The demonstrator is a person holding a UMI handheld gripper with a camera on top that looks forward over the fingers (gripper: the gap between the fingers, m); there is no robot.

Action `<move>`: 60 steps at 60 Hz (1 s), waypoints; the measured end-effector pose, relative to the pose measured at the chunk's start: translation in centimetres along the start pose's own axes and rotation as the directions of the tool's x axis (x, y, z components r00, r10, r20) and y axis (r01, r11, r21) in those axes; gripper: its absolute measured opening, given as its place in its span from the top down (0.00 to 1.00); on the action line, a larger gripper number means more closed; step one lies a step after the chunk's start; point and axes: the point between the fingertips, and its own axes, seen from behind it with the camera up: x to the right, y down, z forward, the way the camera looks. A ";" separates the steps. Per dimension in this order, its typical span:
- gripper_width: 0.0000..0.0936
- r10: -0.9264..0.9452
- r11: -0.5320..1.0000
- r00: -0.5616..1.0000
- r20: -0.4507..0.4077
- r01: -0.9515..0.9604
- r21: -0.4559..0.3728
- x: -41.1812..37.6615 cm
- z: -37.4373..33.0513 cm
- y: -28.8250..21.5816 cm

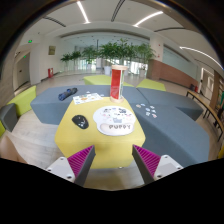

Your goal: Arrange mouse

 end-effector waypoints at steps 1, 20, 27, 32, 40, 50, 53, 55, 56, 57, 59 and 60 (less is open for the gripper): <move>0.10 -0.001 1.000 1.000 0.000 0.001 -0.002 0.1 0.1 0.1; 0.11 -0.023 0.999 0.997 0.079 0.019 0.048 -4.8 2.6 -1.3; 0.11 -0.042 0.998 0.988 0.146 0.036 0.045 -8.0 7.5 -2.0; 0.11 -0.096 0.995 0.983 0.156 0.090 0.048 -10.0 9.2 -2.4; 0.12 -0.195 0.979 0.968 0.157 0.182 0.092 -11.5 15.0 -4.3; 0.12 -0.232 0.973 0.947 0.222 0.225 0.058 -14.0 20.3 -4.0; 0.13 -0.230 0.973 0.948 0.221 0.221 0.066 -14.3 21.4 -4.5; 0.13 -0.220 0.975 0.952 0.213 0.211 0.065 -14.3 22.1 -4.9; 0.14 -0.214 0.977 0.954 0.211 0.206 0.063 -14.3 22.5 -5.1; 0.15 -0.210 0.978 0.955 0.211 0.202 0.059 -14.4 22.9 -5.3; 0.20 -0.198 0.980 0.956 0.215 0.192 0.051 -14.6 23.5 -5.6; 0.22 -0.192 0.981 0.957 0.215 0.186 0.047 -14.6 23.9 -5.8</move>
